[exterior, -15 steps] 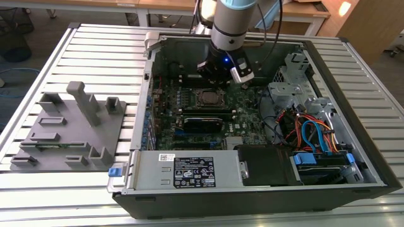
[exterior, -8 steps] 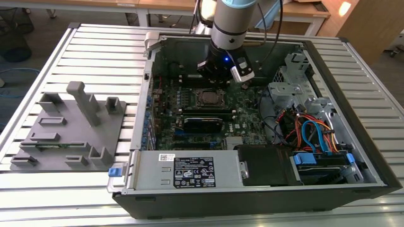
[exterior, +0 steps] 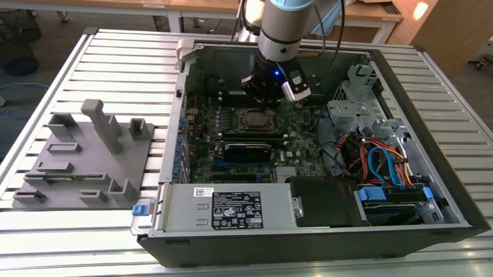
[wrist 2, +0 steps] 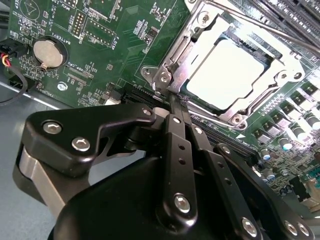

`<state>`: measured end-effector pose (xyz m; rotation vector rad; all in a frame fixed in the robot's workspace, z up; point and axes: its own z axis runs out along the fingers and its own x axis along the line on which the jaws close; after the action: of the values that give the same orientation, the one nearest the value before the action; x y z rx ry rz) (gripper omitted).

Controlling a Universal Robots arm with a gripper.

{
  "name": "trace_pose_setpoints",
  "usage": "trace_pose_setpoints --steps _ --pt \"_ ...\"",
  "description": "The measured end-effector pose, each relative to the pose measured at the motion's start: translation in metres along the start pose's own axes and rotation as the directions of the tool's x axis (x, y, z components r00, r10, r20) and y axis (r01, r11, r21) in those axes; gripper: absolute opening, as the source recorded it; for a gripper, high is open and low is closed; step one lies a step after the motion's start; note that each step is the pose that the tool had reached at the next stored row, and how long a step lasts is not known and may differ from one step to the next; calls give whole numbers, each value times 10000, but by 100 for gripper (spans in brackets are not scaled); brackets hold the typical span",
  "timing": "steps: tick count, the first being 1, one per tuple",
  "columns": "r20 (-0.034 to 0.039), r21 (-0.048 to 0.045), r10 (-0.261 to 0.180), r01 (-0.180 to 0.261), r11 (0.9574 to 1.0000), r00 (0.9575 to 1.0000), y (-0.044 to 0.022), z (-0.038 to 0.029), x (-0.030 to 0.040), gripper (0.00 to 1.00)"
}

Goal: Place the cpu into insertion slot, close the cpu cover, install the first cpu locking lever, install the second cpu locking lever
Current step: 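Install the first cpu locking lever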

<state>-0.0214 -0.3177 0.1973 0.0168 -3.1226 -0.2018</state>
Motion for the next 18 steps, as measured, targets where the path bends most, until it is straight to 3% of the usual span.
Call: trace_pose_setpoints --steps 9,18 --pt "2 -3 0 0 10000 10000 5 -35 0 10" --pt "-1 164 2 -2 9999 10000 2 -17 -4 10"
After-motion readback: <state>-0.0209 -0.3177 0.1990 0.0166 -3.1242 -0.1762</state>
